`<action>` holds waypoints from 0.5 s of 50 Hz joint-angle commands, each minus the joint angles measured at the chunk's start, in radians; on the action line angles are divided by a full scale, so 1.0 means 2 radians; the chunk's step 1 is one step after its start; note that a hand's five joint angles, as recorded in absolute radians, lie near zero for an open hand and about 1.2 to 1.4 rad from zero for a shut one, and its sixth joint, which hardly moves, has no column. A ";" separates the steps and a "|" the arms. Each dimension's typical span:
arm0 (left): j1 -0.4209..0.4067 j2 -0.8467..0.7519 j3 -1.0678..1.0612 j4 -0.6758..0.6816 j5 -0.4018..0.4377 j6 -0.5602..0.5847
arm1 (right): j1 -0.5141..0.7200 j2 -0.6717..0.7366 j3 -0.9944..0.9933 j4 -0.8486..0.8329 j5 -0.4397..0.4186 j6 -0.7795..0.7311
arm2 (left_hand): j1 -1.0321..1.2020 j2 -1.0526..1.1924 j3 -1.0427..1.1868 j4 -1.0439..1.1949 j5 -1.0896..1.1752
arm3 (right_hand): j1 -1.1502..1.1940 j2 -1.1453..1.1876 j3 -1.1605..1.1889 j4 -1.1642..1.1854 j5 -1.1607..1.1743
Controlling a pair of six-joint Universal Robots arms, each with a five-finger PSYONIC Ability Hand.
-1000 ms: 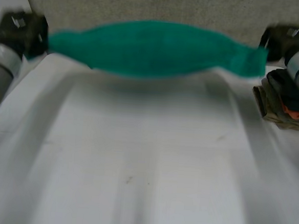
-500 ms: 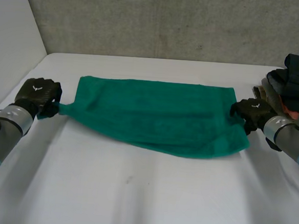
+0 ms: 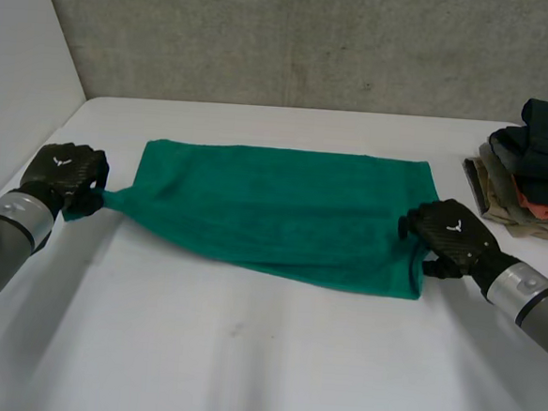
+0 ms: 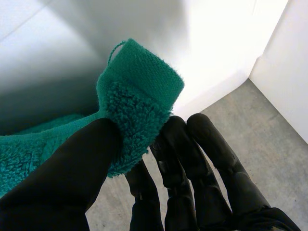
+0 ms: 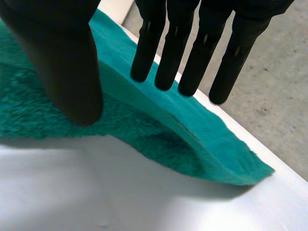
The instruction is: Fold the laundry.
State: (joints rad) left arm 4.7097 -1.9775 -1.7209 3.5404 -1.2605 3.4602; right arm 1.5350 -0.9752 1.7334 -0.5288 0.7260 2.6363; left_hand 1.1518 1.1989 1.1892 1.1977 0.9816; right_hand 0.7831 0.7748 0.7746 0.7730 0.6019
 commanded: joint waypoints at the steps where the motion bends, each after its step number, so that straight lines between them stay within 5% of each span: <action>1: 0.002 0.016 -0.004 -0.033 0.002 0.002 | -0.007 -0.014 0.027 -0.020 -0.035 -0.007 | 0.122 0.099 0.104 0.099 0.120 | 0.290 0.294 0.294 0.295 0.293; 6: 0.006 0.036 -0.017 -0.054 0.007 0.004 | -0.023 -0.042 0.020 0.011 -0.039 0.003 | 0.122 0.099 0.104 0.099 0.120 | 0.307 0.311 0.311 0.312 0.310; 14: 0.034 0.128 -0.051 -0.123 0.018 0.021 | -0.042 -0.106 -0.054 0.237 0.051 0.062 | 0.122 0.099 0.104 0.099 0.120 | 0.307 0.311 0.311 0.312 0.310; 21: 0.063 0.228 -0.082 -0.306 0.034 0.091 | -0.037 -0.131 -0.123 0.518 0.182 -0.046 | 0.122 0.099 0.104 0.099 0.120 | 0.307 0.311 0.311 0.312 0.310; 25: 0.070 0.239 -0.094 -0.378 0.044 0.143 | -0.037 -0.133 -0.137 0.621 0.214 -0.118 | 0.122 0.099 0.104 0.099 0.120 | 0.307 0.311 0.311 0.312 0.310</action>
State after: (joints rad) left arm 4.8227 -1.5642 -1.8737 3.0239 -1.2002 3.6023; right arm 1.4548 -1.2292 1.5178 0.3784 1.0300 2.6149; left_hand 1.1518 1.1988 1.1892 1.1977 0.9818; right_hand 1.1344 1.1741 1.1878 1.1961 0.9953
